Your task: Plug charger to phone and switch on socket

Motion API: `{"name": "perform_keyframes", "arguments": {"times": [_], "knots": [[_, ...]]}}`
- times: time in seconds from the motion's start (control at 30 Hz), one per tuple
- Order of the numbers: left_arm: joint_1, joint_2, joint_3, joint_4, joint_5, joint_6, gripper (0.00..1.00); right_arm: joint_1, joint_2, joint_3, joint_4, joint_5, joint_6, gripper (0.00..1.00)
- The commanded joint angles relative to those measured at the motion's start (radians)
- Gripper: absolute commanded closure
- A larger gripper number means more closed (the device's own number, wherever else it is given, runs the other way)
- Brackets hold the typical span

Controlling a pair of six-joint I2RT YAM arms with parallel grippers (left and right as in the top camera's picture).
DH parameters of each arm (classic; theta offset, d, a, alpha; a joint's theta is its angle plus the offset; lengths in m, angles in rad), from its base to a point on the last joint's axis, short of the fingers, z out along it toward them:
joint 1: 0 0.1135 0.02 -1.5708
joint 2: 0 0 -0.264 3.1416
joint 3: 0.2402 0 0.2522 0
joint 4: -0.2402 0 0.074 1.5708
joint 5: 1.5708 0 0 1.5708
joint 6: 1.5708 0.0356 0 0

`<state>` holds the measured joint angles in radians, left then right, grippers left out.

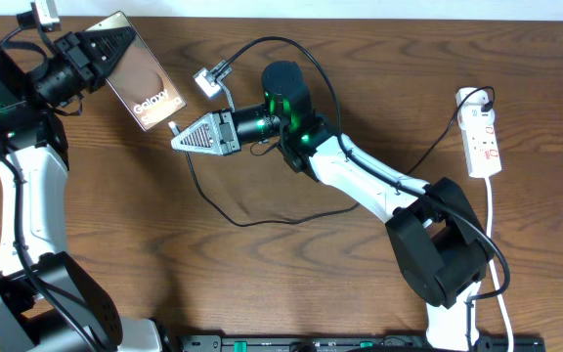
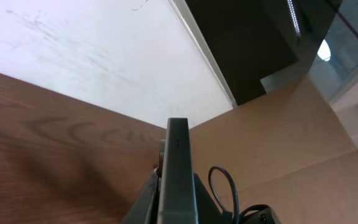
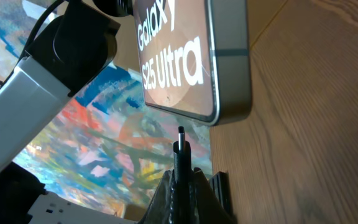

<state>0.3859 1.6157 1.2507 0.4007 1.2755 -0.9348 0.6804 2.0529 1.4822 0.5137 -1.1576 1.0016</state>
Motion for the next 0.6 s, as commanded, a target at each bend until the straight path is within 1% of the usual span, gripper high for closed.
{"name": "perform_keyframes", "arguments": {"times": [0.0, 0.57], "knots": [[-0.011, -0.003, 0.006, 0.009, 0.0, -0.014, 0.93, 0.0, -0.005, 0.014, 0.004, 0.005, 0.008, 0.99], [-0.013, -0.003, 0.006, 0.01, -0.002, -0.012, 0.93, -0.014, -0.005, 0.014, 0.018, -0.011, 0.016, 0.99]]}}
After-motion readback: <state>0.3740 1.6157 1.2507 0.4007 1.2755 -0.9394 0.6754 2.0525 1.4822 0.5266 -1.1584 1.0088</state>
